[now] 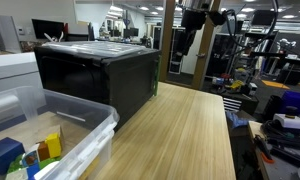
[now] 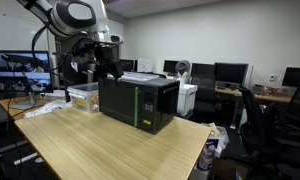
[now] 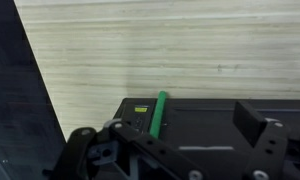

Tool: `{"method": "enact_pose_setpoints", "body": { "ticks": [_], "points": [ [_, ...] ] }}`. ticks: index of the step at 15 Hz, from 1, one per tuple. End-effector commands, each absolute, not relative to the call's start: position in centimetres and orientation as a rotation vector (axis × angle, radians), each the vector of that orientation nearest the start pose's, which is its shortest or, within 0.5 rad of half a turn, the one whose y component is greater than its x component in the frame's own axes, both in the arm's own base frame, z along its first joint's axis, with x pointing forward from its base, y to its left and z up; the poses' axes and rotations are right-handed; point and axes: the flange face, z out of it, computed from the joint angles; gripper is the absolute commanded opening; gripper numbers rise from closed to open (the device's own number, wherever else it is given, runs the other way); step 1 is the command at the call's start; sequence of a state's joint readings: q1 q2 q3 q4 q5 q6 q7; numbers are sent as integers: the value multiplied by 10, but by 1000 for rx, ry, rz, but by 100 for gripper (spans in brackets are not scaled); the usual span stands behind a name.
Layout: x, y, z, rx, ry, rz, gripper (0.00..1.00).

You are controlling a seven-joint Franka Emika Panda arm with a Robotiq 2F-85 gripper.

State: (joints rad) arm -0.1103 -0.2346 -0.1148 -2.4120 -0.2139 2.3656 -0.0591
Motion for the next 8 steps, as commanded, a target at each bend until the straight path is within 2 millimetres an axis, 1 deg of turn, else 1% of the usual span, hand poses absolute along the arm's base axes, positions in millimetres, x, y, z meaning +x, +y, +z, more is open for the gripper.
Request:
{"method": "enact_pose_setpoints", "body": {
  "ticks": [1, 3, 8],
  "points": [
    [483, -124, 400, -3238, -43, -356, 100],
    [496, -132, 389, -3210, -68, -406, 100],
    [524, -144, 381, -3183, -108, -489, 100]
  ]
}}
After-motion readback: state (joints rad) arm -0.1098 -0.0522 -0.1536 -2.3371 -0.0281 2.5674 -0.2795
